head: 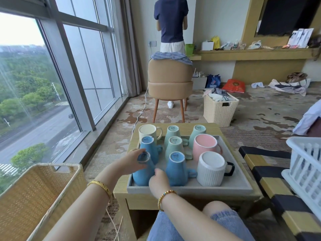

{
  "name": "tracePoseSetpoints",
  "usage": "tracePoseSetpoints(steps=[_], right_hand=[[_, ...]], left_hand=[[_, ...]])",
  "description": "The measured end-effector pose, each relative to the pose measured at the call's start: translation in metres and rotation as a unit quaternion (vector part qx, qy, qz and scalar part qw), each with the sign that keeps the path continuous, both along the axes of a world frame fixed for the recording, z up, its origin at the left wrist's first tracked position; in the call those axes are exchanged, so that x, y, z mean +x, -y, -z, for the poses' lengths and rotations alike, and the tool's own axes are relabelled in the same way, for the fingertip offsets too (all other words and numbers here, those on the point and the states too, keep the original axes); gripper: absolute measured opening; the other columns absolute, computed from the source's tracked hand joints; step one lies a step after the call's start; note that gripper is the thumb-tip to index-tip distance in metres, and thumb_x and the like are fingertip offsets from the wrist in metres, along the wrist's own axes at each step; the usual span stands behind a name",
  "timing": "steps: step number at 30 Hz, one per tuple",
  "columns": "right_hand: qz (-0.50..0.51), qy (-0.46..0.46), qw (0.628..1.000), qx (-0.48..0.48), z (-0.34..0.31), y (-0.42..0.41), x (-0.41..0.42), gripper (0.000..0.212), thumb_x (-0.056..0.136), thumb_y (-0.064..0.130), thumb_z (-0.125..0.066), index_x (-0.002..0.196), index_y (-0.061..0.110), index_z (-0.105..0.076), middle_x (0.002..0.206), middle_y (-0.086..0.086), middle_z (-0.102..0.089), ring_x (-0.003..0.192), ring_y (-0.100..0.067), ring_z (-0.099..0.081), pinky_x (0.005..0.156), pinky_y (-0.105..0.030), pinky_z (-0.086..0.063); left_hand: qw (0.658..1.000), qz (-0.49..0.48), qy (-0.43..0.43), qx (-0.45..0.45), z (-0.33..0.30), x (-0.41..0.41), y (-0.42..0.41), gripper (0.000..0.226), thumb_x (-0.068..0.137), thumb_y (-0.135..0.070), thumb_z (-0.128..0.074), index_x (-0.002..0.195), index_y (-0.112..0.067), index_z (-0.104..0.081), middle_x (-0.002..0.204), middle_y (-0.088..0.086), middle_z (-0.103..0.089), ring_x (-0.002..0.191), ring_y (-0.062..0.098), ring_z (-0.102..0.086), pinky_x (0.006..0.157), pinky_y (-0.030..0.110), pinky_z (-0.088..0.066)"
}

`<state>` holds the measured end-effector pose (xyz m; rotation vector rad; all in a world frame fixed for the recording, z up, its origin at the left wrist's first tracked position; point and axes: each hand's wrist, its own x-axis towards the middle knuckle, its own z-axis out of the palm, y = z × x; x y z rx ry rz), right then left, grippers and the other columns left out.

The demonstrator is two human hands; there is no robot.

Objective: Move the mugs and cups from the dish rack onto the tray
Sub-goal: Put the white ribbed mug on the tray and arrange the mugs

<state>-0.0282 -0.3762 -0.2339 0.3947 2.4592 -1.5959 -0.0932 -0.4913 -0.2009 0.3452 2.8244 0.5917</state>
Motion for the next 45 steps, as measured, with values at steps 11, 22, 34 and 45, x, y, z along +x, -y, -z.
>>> tracePoseSetpoints(steps=[11,22,34,45], right_hand=[[-0.041,0.026,0.998,0.039,0.005,0.003,-0.005,0.04,0.091,0.002,-0.039,0.131,0.001,-0.04,0.133,-0.019,-0.048,0.123,-0.032,-0.047,0.095,-0.029,-0.041],[-0.097,-0.012,0.981,0.167,0.018,0.003,-0.014,0.069,0.092,0.017,-0.047,0.146,0.0,-0.009,0.154,-0.015,-0.017,0.142,-0.028,-0.02,0.116,-0.032,-0.018],[-0.02,-0.069,0.994,0.085,0.033,0.006,-0.031,0.08,0.079,0.038,-0.07,0.139,0.009,-0.026,0.144,-0.008,-0.037,0.134,-0.023,-0.038,0.112,-0.033,-0.033],[-0.022,-0.11,0.989,0.092,0.053,0.005,-0.039,0.089,0.074,0.041,-0.072,0.142,0.017,-0.021,0.145,-0.002,-0.035,0.134,-0.019,-0.038,0.111,-0.032,-0.034]], left_hand=[[0.996,-0.056,-0.061,-0.013,0.011,-0.004,-0.009,0.065,0.083,-0.034,-0.063,0.14,-0.018,-0.035,0.135,0.009,-0.045,0.119,0.025,-0.047,0.092,0.03,-0.04],[0.977,-0.171,-0.123,0.018,0.02,0.008,-0.03,0.055,0.075,-0.05,-0.066,0.115,-0.017,-0.047,0.115,0.006,-0.049,0.097,0.028,-0.057,0.074,0.034,-0.047],[0.963,-0.209,-0.153,0.077,0.012,-0.025,-0.022,0.046,0.09,-0.054,-0.04,0.102,-0.012,-0.054,0.106,0.012,-0.062,0.091,0.027,-0.058,0.069,0.032,-0.044],[0.98,-0.14,-0.088,-0.107,0.007,-0.081,-0.046,0.058,0.082,-0.043,-0.063,0.123,-0.01,-0.04,0.112,0.011,-0.058,0.097,0.028,-0.057,0.063,0.033,-0.043]])
